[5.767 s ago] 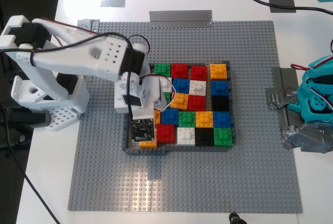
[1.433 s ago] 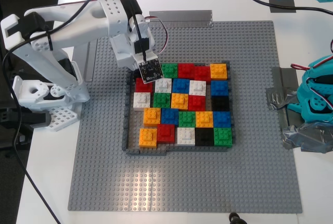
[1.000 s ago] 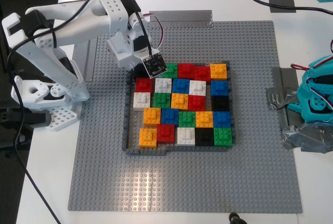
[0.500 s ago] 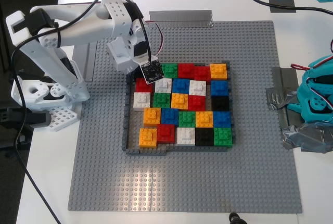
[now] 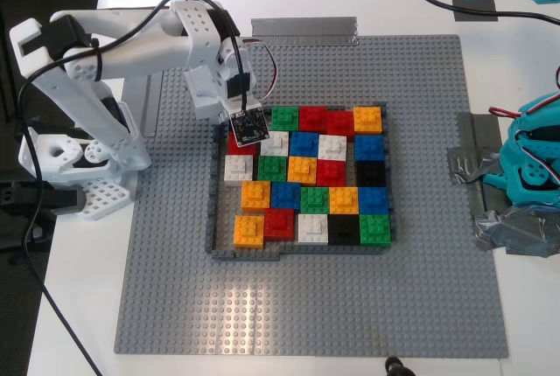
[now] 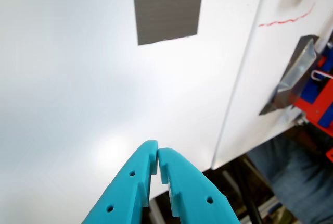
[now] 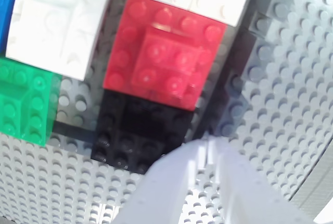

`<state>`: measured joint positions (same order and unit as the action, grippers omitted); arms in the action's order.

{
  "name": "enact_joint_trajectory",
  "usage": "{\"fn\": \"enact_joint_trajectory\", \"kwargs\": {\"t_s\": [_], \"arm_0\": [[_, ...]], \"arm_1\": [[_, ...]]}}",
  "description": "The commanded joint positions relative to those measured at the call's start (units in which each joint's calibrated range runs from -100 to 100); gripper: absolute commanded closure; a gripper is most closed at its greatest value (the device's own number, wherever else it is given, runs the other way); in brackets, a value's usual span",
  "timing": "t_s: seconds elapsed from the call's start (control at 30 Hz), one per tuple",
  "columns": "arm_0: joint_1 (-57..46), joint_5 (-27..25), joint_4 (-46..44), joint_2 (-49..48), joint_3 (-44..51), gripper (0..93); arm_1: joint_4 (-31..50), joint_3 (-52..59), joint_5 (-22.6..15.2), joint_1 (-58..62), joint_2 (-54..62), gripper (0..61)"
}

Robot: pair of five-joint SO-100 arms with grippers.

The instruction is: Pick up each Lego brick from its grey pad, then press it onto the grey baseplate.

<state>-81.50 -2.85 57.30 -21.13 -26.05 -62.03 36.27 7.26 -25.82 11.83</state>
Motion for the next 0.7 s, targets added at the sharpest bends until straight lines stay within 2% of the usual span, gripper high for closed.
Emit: {"fn": "enact_joint_trajectory", "kwargs": {"t_s": [0.0,0.33,0.67], "arm_0": [[-1.1,-0.3,-0.5,-1.3,0.4,92.7],[-1.2,-0.3,-0.5,-1.3,0.5,92.7],[-1.2,-0.3,-0.5,-1.3,0.5,92.7]], "arm_1": [[7.3,-4.4,0.7,4.7,3.4,61.3],[10.5,-7.8,1.6,7.1,5.4,61.3],[9.0,-6.7,0.8,7.0,6.7,61.3]]}}
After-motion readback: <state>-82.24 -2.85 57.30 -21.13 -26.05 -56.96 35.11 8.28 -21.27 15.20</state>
